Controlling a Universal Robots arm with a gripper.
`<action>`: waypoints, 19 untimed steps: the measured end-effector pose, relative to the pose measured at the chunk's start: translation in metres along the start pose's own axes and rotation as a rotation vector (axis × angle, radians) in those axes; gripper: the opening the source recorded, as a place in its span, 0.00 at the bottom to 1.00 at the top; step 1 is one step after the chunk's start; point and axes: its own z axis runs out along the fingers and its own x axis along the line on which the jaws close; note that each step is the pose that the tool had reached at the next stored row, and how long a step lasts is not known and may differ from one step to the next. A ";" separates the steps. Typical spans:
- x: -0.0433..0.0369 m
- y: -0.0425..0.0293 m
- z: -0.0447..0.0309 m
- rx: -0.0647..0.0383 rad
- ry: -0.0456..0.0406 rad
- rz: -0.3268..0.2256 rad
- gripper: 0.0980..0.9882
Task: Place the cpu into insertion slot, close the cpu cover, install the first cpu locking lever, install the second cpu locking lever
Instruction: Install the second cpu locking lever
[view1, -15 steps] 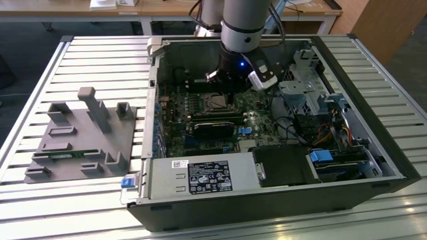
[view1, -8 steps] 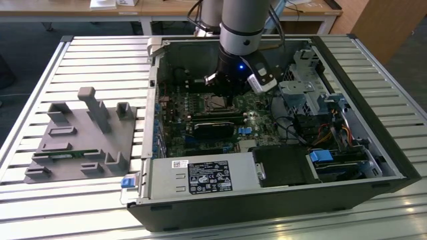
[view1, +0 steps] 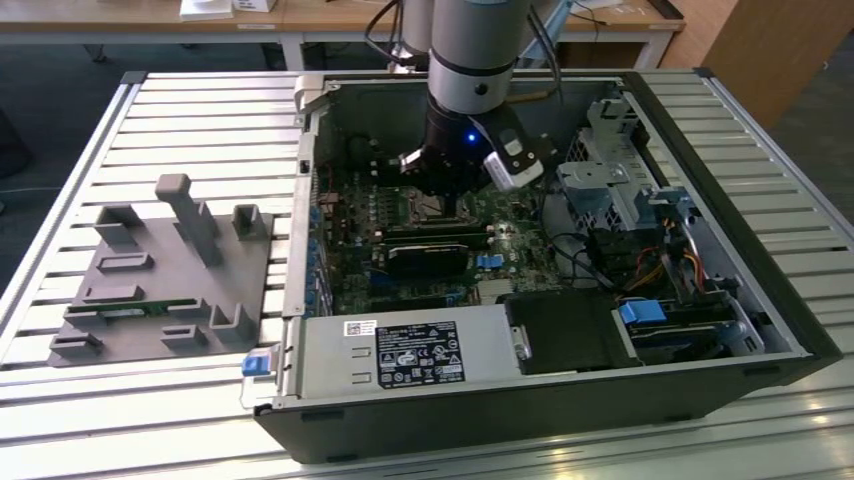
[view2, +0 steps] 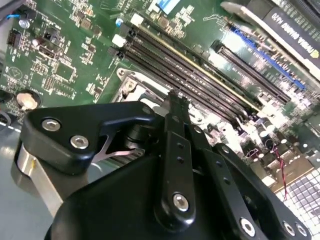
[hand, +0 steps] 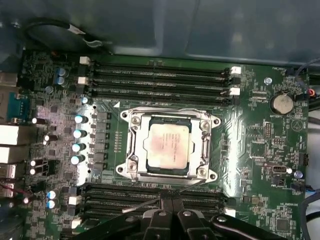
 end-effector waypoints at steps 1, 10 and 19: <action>0.0000 -0.0001 0.0000 -0.008 -0.0003 0.000 0.01; 0.0137 -0.0029 0.0019 -0.041 -0.0019 0.000 0.01; 0.0225 -0.0039 0.0149 -0.045 -0.0020 0.000 0.01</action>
